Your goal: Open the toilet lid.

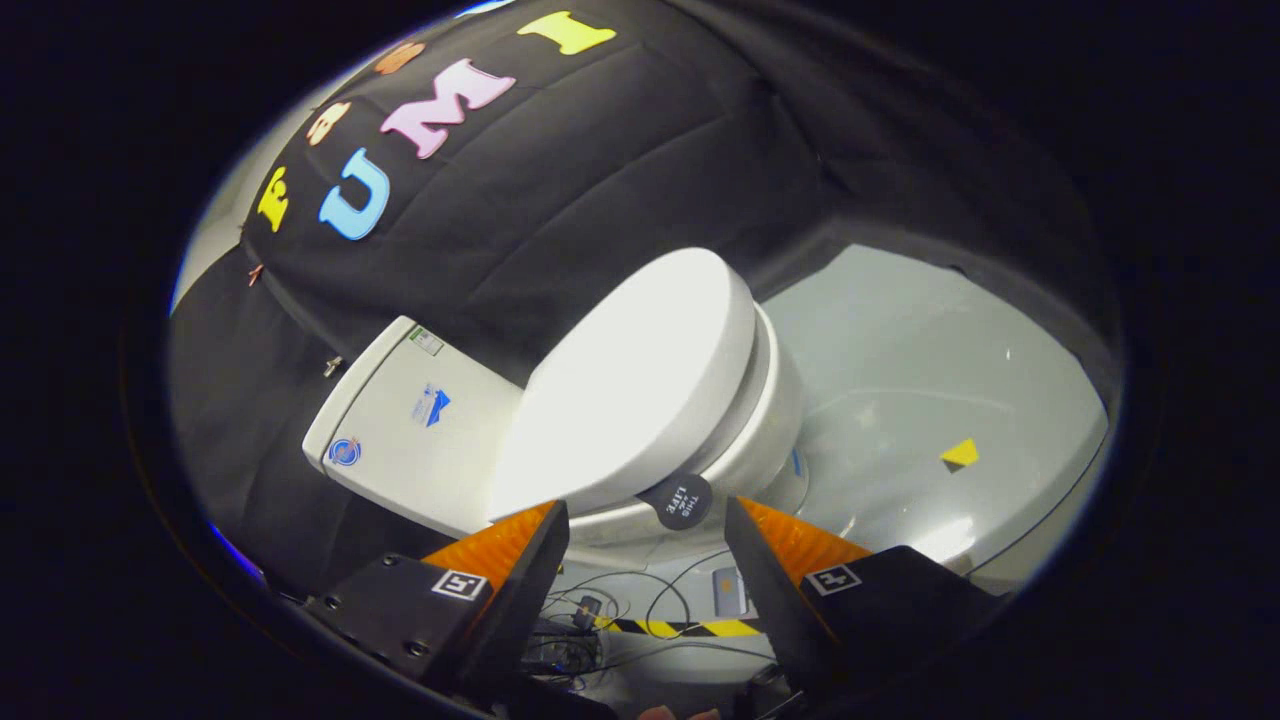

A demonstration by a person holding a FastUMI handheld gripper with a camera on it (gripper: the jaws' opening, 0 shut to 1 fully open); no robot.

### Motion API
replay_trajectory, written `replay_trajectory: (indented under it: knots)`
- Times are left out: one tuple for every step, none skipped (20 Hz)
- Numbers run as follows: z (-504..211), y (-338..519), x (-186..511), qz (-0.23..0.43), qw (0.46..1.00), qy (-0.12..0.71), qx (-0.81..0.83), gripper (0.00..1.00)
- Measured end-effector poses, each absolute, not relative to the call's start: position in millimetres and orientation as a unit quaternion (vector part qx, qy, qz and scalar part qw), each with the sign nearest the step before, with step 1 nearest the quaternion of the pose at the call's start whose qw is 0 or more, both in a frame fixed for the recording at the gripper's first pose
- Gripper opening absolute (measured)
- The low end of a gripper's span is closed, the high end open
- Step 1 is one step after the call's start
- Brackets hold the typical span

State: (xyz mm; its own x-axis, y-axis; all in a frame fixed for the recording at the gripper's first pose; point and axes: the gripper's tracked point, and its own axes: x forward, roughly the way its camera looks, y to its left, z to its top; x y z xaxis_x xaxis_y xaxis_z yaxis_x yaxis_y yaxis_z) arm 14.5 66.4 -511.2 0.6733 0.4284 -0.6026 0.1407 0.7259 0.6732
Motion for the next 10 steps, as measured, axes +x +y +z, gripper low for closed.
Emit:
replay_trajectory:
  knots:
    - [-517, 66, 18, 0.081, 0.831, 0.400, 0.379, 0.99]
    - [-524, 63, 19, 0.075, 0.822, 0.403, 0.395, 0.99]
    - [-531, 62, 22, 0.070, 0.814, 0.406, 0.409, 0.99]
    - [-536, 63, 25, 0.067, 0.805, 0.409, 0.424, 0.99]
    - [-540, 64, 26, 0.064, 0.796, 0.412, 0.440, 0.99]
    - [-545, 64, 27, 0.060, 0.786, 0.414, 0.456, 0.99]
    - [-548, 66, 30, 0.060, 0.775, 0.414, 0.473, 0.99]
    - [-551, 66, 33, 0.057, 0.767, 0.415, 0.486, 0.98]
    - [-556, 66, 35, 0.054, 0.761, 0.415, 0.496, 0.97]
    - [-561, 69, 37, 0.053, 0.756, 0.417, 0.502, 0.97]
